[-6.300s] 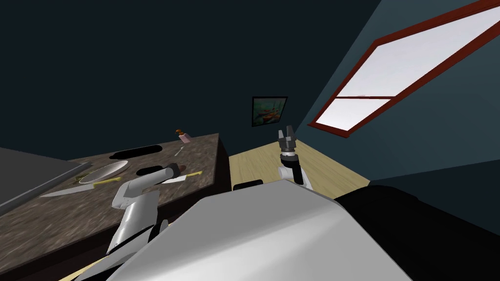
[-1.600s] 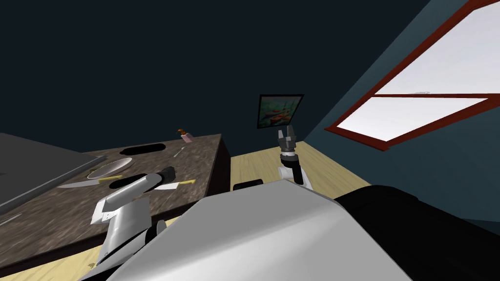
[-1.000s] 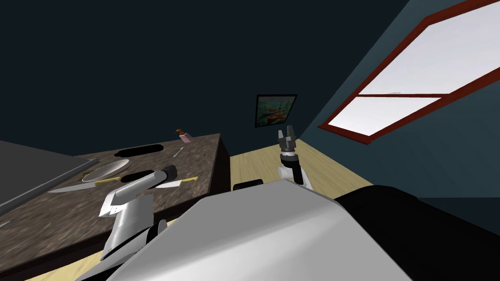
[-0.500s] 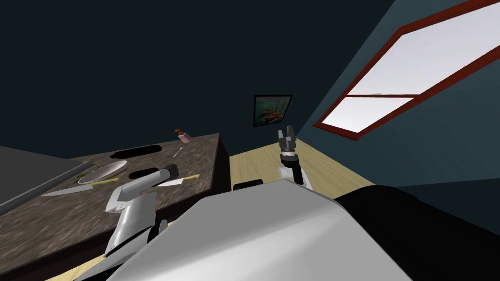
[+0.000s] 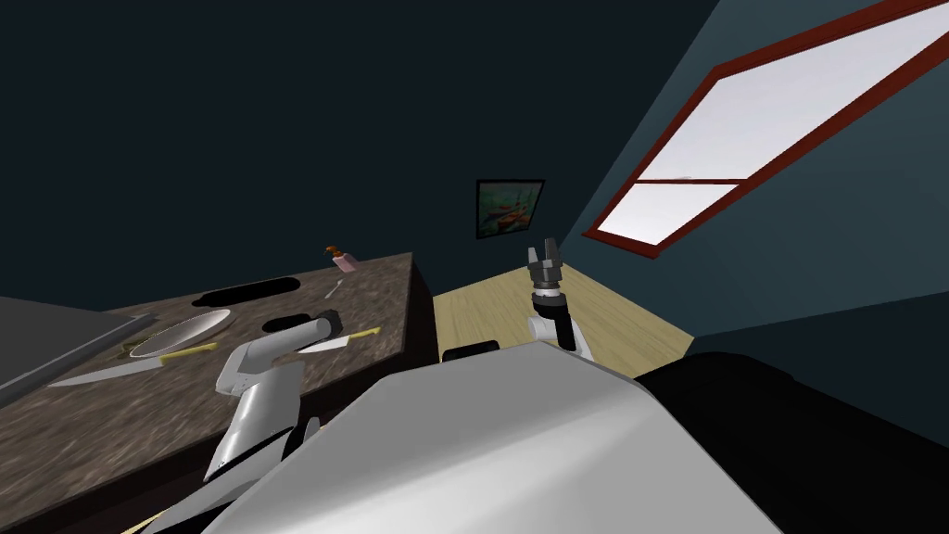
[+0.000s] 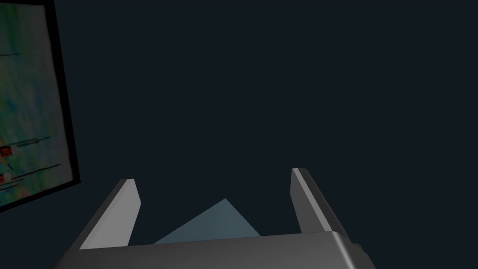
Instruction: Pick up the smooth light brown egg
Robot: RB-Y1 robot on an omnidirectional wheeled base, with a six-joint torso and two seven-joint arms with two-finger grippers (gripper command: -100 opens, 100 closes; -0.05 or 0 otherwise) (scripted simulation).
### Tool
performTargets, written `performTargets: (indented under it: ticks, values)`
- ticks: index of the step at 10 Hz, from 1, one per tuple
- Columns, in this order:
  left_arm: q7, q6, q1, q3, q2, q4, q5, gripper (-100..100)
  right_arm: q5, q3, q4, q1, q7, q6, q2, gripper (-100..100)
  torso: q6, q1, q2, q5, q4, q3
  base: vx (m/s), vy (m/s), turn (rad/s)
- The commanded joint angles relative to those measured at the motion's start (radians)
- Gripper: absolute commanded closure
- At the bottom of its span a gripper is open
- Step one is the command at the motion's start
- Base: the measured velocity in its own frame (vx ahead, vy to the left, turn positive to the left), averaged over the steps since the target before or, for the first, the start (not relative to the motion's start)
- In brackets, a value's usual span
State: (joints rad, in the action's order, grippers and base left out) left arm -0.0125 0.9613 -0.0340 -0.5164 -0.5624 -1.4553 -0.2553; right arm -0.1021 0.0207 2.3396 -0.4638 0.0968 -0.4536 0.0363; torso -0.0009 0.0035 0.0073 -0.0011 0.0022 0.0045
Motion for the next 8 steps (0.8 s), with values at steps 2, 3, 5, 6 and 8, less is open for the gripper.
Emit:
performTargets:
  ticks: [2, 3, 5, 6, 8]
  values:
    - [-0.021, 0.0, 0.0, 0.003, 0.0, -0.002, 0.004, 100, 0.0, 0.0, 0.0, 0.0, 0.0, 0.0, 0.0, 0, 0.0, 0.0, -0.003, 0.0, 0.0, -0.001, -0.026, 0.014, 0.001]
    - [-0.025, 0.001, 0.0, 0.004, 0.0, -0.003, 0.005, 0, 0.0, 0.0, 0.0, 0.0, 0.0, 0.0, 0.0, 0, 0.0, -0.001, -0.005, 0.0, -0.001, -0.003, 0.0, 0.0, 0.0]
    - [-0.065, -0.02, -0.026, -0.017, 0.008, -0.004, 0.014, -100, 0.0, 0.0, 0.0, 0.0, 0.0, 0.0, 0.0, 0, 0.0, -0.003, -0.002, -0.001, -0.001, -0.001, -0.108, -0.026, -0.042]
    - [-0.095, -0.034, -0.045, -0.032, 0.014, -0.004, 0.022, -100, 0.0, 0.0, 0.0, 0.0, 0.0, 0.0, 0.0, 0, 0.0, -0.003, 0.001, -0.001, 0.0, 0.0, -0.189, -0.032, -0.071]
    - [-0.128, -0.05, -0.066, -0.048, 0.021, -0.004, 0.031, -100, 0.0, 0.0, 0.0, 0.0, 0.0, 0.0, 0.0, 0, 0.0, -0.004, 0.006, -0.001, 0.001, 0.004, -0.177, -0.018, -0.042]
